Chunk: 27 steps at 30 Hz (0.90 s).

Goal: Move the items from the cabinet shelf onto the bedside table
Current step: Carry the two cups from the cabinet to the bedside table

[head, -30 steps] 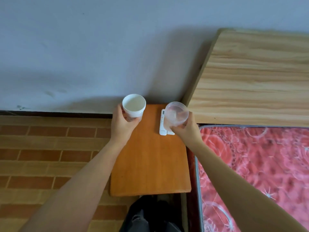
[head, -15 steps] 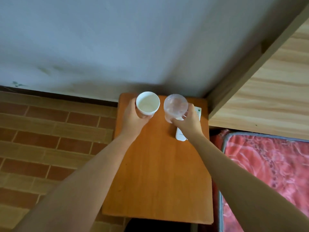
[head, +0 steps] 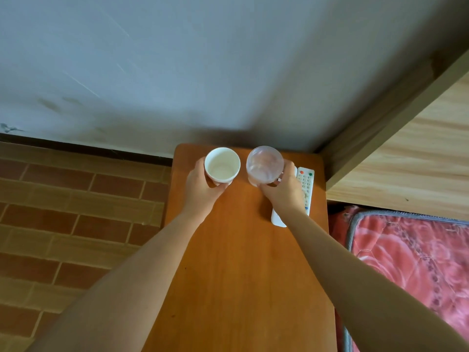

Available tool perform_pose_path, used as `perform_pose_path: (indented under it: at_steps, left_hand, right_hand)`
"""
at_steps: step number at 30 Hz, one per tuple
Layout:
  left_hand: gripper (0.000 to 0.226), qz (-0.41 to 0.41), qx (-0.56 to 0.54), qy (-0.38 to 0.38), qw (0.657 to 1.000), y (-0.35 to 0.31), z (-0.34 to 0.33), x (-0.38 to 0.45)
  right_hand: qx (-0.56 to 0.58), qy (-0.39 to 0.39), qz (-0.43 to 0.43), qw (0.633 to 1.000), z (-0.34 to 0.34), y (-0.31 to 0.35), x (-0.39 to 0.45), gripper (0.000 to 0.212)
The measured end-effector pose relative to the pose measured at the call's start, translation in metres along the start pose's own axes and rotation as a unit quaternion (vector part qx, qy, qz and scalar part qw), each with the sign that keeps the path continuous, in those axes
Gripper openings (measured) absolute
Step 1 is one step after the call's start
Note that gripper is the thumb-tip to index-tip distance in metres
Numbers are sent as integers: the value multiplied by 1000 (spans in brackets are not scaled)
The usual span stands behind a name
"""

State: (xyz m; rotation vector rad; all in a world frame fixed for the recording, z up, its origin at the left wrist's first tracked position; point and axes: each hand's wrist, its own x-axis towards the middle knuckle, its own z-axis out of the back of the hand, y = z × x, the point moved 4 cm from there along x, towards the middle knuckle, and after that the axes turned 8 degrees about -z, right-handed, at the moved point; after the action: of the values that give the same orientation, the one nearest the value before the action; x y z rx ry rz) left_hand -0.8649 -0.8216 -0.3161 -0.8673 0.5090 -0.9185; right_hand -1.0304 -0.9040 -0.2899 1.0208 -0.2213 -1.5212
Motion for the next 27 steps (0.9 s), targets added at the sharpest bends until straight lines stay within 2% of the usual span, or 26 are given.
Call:
perform_pose_path:
  at_steps: [14, 17, 20, 24, 27]
  left_hand:
    - [73, -19, 17, 29, 999, 5, -1, 5]
    - [81, 18, 107, 53, 993, 10, 8, -1]
    - [78, 35, 202, 77, 976, 1, 30, -10]
    - [64, -11, 293, 106, 950, -35, 74, -18]
    - [57, -53, 353, 111, 928, -74, 112, -21]
  right_hand:
    - [-10, -24, -12, 1000, -6, 2, -5, 64]
    - [-17, -26, -15, 999, 1, 3, -12, 70]
    - [-36, -44, -8, 998, 19, 9, -24, 72]
    - [-87, -87, 43, 991, 56, 33, -48, 65]
    - [-157, -88, 111, 978, 83, 62, -73, 57]
